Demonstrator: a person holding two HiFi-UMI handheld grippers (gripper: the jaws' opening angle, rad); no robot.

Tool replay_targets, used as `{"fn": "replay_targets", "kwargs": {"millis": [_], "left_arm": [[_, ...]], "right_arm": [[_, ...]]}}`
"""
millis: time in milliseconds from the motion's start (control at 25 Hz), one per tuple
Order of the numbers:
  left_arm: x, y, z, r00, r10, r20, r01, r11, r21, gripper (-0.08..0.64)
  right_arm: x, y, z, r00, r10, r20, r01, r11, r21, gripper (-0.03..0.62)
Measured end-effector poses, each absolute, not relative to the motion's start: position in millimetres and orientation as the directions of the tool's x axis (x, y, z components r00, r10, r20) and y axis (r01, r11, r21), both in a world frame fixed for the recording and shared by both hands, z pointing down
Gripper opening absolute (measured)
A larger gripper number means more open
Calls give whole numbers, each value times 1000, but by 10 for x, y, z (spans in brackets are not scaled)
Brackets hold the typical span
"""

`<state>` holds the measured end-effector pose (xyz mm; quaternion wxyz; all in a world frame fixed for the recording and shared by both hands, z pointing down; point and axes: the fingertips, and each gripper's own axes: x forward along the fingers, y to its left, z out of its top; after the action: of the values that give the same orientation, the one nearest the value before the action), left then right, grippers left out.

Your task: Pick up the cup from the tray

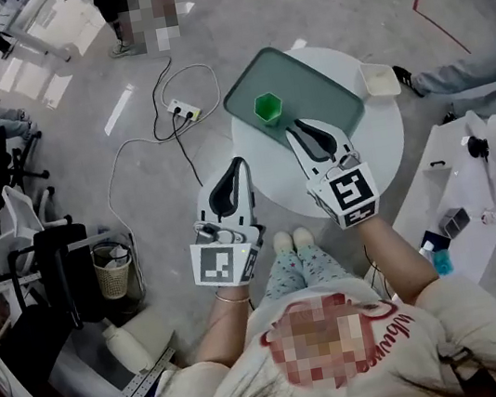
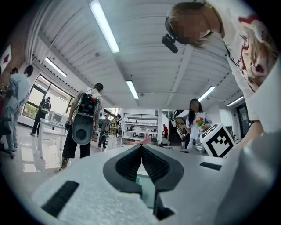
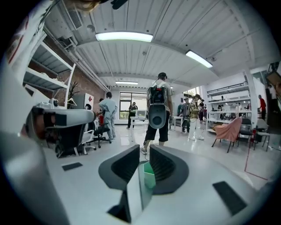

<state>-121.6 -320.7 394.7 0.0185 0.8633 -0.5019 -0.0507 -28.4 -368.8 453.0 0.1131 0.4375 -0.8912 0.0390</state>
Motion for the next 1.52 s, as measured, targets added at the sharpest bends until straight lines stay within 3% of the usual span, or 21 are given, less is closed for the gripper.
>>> {"fn": "replay_targets", "kwargs": {"millis": [160,360,640,1160,1520], "left_arm": [[-1246,-3206,4108,483,-875,-36,-869,-484,101,14],[-1312,-3169,4324,477,-879,0,-875,-475,93,14],[-1398,-3153,4497,457,-889,34,-886,-452,99,14],[-1432,-3107,4709,461,-884,78,-885,-450,121,14],[-1499,-3051,4830,445,-889,109,-893,-431,134,14]], "right_arm": [[-308,-3835,4903,-592,-746,307,-779,626,19,57],[-319,-4026,5383,-586,-706,398,-771,637,-4,156],[-428,-4297,5799,-580,-651,490,-757,653,-28,223],[-662,-4533,6187,-574,-586,571,-729,684,-31,270],[-699,-4787,6247,-542,-645,539,-772,635,-17,272]]}}
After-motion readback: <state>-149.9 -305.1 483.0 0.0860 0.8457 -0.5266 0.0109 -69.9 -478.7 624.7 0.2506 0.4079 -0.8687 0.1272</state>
